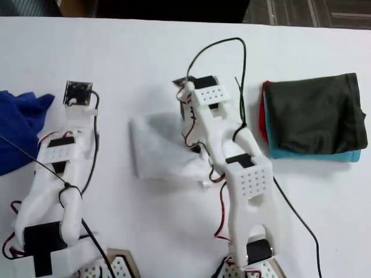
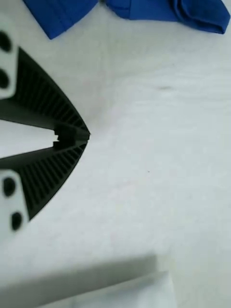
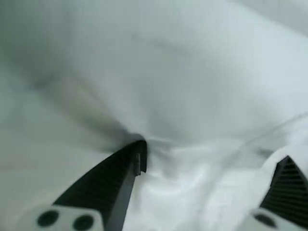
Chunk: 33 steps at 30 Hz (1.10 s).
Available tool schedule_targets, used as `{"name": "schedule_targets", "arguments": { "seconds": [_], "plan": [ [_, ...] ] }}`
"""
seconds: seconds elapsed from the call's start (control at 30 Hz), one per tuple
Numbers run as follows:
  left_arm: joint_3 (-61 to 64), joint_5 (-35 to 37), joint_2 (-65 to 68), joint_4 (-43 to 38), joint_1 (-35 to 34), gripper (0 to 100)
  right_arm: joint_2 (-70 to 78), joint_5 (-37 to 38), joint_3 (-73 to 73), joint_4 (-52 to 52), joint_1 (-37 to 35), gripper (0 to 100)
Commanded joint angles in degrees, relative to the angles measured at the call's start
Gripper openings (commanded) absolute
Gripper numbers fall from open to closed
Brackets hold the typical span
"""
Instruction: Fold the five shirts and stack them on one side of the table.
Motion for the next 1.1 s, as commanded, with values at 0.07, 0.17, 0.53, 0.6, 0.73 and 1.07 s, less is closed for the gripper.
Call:
{"name": "schedule_targets", "arguments": {
  "seconds": [0.07, 0.17, 0.53, 0.6, 0.73, 1.07],
  "plan": [
    [-0.22, 0.09, -2.73, -1.05, -0.18, 3, 3.12, -3.16, -1.58, -1.1, 2.68, 40.1],
    [-0.22, 0.09, -2.73, -1.05, -0.18, 3, 5.32, -3.34, -2.99, 3.38, 3.3, 40.1],
    [-0.22, 0.09, -2.81, -1.05, -0.18, 3, 4.18, 3.87, 2.2, 4.44, 1.19, 27.8],
    [-0.22, 0.09, -2.81, -1.05, -0.18, 3, 4.09, 5.27, 3.25, 4.44, 0.48, 27.9],
    [-0.22, 0.09, -2.9, -1.05, -0.35, 3, 4.09, 6.07, 3.52, 4.53, 0.4, 27.8],
    [-0.31, 0.09, -3.08, -1.05, -0.44, 3, 4.09, 10.29, -0.09, 4.26, -5.41, 2.9]
  ]
}}
